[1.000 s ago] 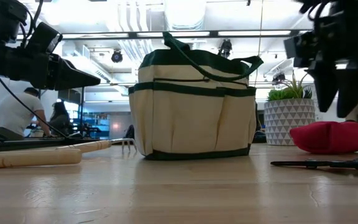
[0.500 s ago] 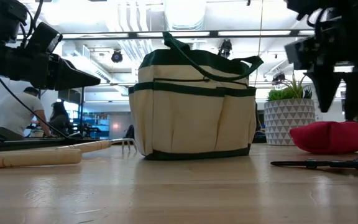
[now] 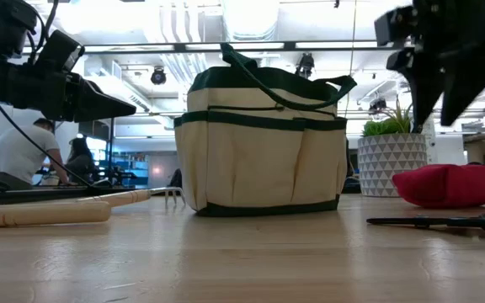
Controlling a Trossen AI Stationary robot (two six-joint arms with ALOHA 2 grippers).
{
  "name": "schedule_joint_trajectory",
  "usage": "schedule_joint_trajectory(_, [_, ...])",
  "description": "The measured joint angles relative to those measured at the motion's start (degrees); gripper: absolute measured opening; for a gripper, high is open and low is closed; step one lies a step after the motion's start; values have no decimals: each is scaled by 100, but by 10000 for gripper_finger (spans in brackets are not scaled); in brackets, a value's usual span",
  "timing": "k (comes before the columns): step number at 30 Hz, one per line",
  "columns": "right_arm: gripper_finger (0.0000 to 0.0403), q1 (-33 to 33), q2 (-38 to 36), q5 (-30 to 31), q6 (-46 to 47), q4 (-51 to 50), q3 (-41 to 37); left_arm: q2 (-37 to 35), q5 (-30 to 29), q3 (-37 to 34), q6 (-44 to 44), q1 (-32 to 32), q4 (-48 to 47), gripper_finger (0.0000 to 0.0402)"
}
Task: Pick & Place Garden tools in Gardening bag
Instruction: Put the green spray bottle into the green gardening bag
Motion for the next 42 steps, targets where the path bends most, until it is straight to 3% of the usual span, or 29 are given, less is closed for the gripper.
schedule_joint_trajectory(6, [195,-14,-806,255,-59,200,-27,-2,0,1,0,0,0,218])
schedule_joint_trajectory(19, [66,-656,-3080,119,-1416,1339,-525,0,0,-1,2,0,0,218])
schedule_joint_trajectory(25, [16,-946,-4095,-427,-1971,1869,-909,0,0,1,0,2,2,218])
schedule_joint_trajectory(30, [9,-1148,-4886,-907,-2267,2176,-1288,0,0,1,-11,0,4,218])
schedule_joint_trajectory(42, [8,-1191,-6857,-1076,-2701,2130,-1592,-2,15,-1,-1253,2,283,218])
